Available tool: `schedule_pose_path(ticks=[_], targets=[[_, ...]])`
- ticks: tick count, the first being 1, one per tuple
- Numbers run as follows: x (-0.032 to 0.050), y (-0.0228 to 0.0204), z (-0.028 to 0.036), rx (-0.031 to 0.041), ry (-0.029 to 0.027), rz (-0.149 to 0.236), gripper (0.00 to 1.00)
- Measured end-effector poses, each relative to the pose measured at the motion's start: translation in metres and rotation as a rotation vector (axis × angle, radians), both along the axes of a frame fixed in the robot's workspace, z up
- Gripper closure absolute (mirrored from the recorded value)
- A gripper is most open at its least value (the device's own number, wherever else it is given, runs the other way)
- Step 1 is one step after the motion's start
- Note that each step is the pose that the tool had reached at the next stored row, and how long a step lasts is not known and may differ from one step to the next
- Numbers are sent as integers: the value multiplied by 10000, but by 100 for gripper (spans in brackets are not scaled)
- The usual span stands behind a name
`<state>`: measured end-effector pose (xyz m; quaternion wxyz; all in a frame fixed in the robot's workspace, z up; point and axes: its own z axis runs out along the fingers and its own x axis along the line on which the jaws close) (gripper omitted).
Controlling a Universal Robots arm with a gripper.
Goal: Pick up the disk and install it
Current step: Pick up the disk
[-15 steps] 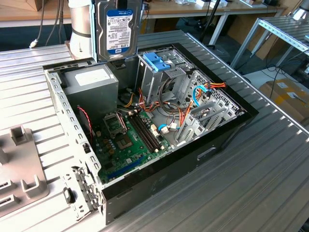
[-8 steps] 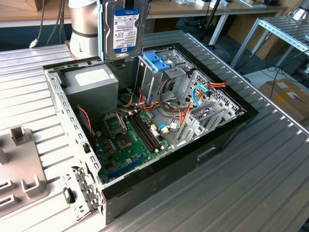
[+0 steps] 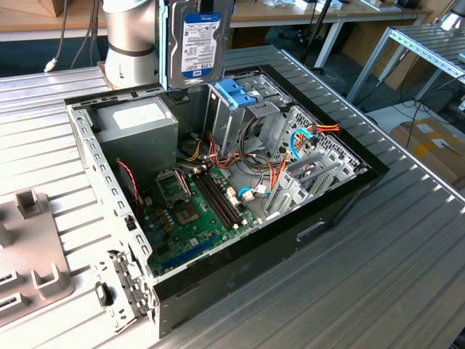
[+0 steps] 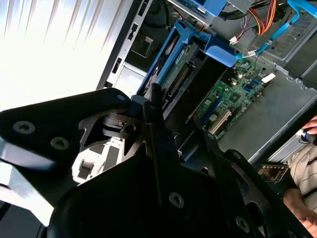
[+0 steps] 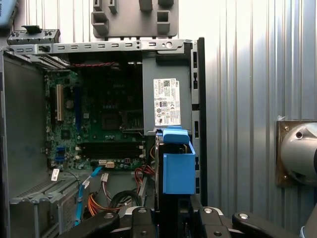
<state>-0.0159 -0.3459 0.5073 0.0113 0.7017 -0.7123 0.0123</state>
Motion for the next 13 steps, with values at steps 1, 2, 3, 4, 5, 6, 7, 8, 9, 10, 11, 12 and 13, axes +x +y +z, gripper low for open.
schedule_pose_path(ticks=[1,2,3,4,5,6,7,8,9,10,11,12,13], targets=[[15,1,0,-1,0,1,65],[37,1,0,-1,0,1,65],[51,1,0,0,0,2,65],[76,2,0,-1,0,2,65],[98,3,0,-1,0,1,65],[109,3,0,0,0,1,65],[119,3,0,0,0,2,65],[127,3,0,-1,0,2,65],[128,4,0,-1,0,2,65],[135,3,0,-1,0,1,65],[140,3,0,-1,1,1,65],[140,4,0,0,0,2,65],[140,4,0,-1,0,1,65]])
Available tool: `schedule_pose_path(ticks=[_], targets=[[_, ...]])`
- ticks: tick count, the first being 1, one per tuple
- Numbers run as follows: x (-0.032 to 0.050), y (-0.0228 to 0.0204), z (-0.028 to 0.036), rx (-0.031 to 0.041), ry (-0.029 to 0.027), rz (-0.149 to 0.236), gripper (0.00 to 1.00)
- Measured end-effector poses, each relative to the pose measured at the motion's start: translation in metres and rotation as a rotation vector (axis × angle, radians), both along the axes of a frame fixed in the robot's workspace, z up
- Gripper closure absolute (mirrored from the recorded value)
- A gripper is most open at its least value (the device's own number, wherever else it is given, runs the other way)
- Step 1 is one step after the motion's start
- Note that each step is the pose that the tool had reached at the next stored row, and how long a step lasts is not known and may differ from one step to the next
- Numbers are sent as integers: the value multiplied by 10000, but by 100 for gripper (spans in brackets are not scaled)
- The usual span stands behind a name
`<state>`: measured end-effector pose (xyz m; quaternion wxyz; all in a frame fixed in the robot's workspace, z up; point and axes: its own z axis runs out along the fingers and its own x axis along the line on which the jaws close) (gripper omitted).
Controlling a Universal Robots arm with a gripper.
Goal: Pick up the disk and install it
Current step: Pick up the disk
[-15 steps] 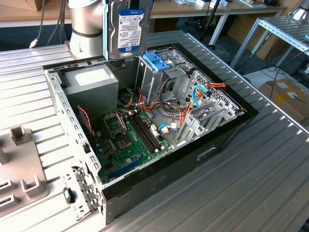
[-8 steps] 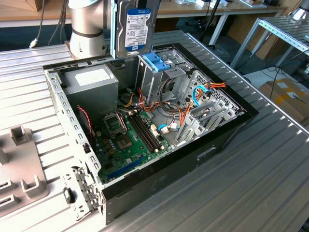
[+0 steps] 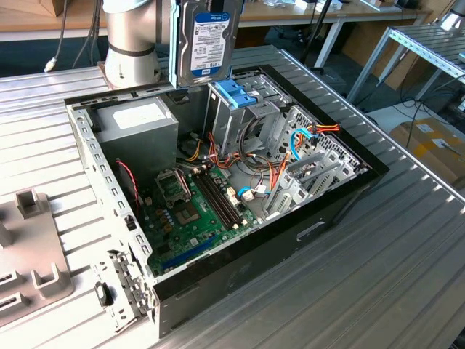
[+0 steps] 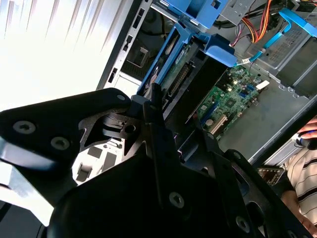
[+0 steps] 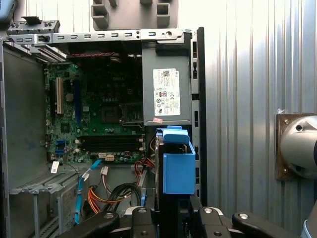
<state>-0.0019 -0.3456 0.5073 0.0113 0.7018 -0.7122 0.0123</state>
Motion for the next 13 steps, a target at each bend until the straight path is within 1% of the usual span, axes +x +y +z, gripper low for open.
schedule_pose_path(ticks=[9,10,13], targets=[[2,0,0,0,0,0,65],[23,0,0,0,0,1,65],[129,1,0,-1,0,1,65]])
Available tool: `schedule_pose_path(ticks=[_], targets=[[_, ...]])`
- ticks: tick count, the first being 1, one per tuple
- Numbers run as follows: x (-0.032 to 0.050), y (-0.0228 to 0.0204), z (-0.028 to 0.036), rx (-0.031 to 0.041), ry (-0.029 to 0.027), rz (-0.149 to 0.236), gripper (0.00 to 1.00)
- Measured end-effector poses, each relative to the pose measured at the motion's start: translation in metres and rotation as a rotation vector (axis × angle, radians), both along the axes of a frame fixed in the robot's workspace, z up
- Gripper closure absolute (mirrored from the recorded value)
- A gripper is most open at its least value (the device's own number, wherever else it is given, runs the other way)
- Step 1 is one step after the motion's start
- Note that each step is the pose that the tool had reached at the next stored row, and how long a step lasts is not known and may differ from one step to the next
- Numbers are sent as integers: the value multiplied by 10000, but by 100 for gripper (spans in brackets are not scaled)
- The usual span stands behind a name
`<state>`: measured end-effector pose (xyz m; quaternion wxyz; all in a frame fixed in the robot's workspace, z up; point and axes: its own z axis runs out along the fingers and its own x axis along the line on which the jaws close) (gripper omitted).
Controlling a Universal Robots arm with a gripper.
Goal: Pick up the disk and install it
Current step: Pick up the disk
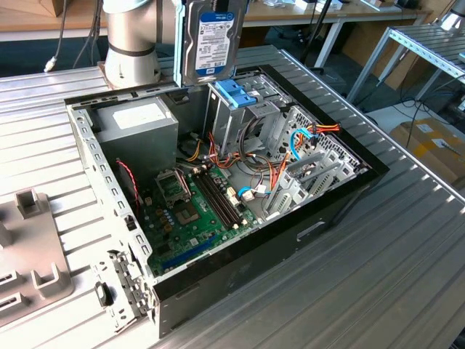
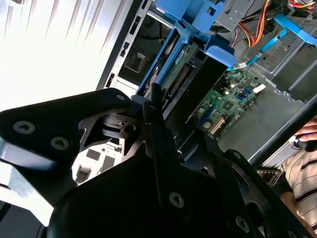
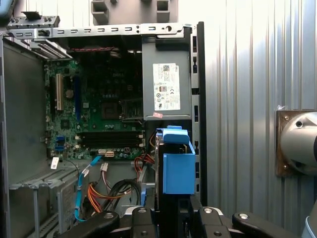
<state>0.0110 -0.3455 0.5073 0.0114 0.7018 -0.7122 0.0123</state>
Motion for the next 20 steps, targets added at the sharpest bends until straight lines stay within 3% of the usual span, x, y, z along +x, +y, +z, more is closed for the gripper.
schedule_pose_path(ticks=[2,3,11,16,20], targets=[[65,0,-1,1,0,-1,65],[143,-1,-1,2,-1,0,65],[493,0,-2,1,0,-2,65],[824,0,-5,2,0,0,65],[829,-10,-4,-1,0,-1,65]])
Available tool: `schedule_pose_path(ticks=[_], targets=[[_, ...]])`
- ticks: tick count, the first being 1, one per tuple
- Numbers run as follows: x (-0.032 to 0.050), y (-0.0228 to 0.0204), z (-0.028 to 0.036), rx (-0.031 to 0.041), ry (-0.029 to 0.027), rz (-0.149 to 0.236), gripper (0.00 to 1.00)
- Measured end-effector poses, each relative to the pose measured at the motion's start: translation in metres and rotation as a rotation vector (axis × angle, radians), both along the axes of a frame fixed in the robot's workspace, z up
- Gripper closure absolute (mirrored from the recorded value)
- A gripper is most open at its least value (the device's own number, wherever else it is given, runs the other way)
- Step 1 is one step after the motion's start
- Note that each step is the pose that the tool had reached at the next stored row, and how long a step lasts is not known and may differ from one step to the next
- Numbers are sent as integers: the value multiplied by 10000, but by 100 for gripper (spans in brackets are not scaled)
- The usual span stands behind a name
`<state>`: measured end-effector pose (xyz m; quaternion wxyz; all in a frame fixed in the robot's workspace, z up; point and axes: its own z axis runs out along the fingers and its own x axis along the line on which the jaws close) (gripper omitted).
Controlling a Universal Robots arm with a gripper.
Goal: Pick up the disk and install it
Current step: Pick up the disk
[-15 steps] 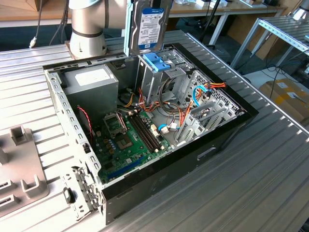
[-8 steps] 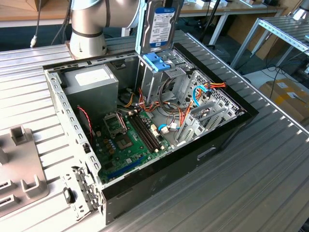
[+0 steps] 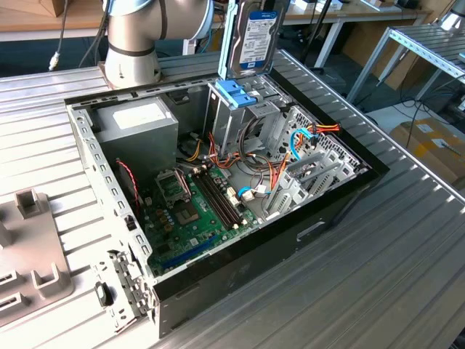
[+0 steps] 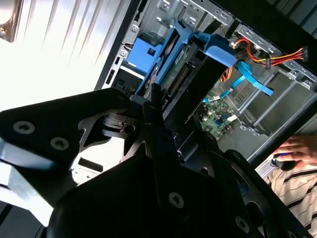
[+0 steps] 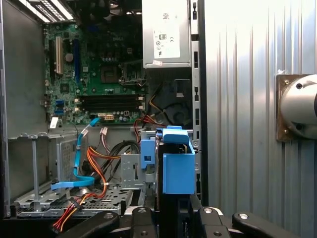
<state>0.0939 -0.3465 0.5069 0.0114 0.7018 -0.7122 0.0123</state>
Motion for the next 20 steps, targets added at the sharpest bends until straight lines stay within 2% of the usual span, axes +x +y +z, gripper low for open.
schedule_pose_path(ticks=[2,3,5,14,16,18,19,20], targets=[[0,-25,-1,1,-1,1,65],[1,-74,-1,1,0,0,65],[2,-128,-1,2,0,0,65],[4,-291,-1,1,0,0,65],[4,-343,-1,1,0,0,65],[4,-370,-1,2,0,0,65],[5,-407,-1,1,0,0,65],[5,-427,-2,3,0,0,65]])
